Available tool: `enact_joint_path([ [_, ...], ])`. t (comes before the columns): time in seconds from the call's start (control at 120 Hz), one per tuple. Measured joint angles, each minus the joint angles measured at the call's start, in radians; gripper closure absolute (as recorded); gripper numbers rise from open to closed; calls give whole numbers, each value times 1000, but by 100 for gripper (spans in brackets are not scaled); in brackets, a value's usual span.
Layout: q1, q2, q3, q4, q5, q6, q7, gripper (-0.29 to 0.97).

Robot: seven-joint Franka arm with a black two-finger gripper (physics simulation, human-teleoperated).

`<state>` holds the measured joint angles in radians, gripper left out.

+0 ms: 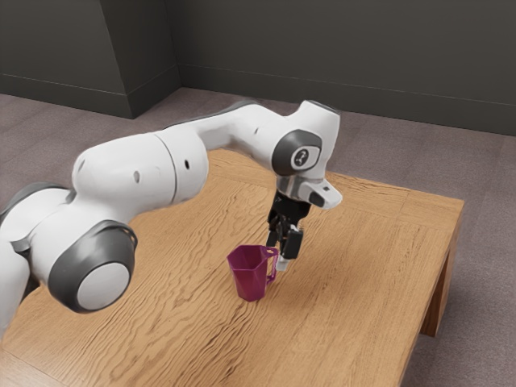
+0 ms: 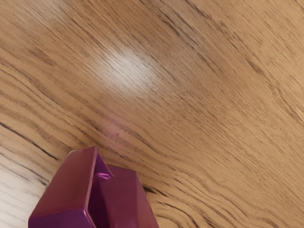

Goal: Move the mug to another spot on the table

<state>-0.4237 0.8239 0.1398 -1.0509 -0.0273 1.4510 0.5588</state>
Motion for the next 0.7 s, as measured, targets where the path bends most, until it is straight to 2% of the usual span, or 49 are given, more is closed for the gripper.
enact_joint_path([
  [0.183, -1, -2, 0, -52, 2, 41, -13, 0],
  [0.542, 8, 23, 0, -70, 47, 141, 6, 0],
  [0.7, 0, 50, 4, -52, 67, 142, 18, 0],
])
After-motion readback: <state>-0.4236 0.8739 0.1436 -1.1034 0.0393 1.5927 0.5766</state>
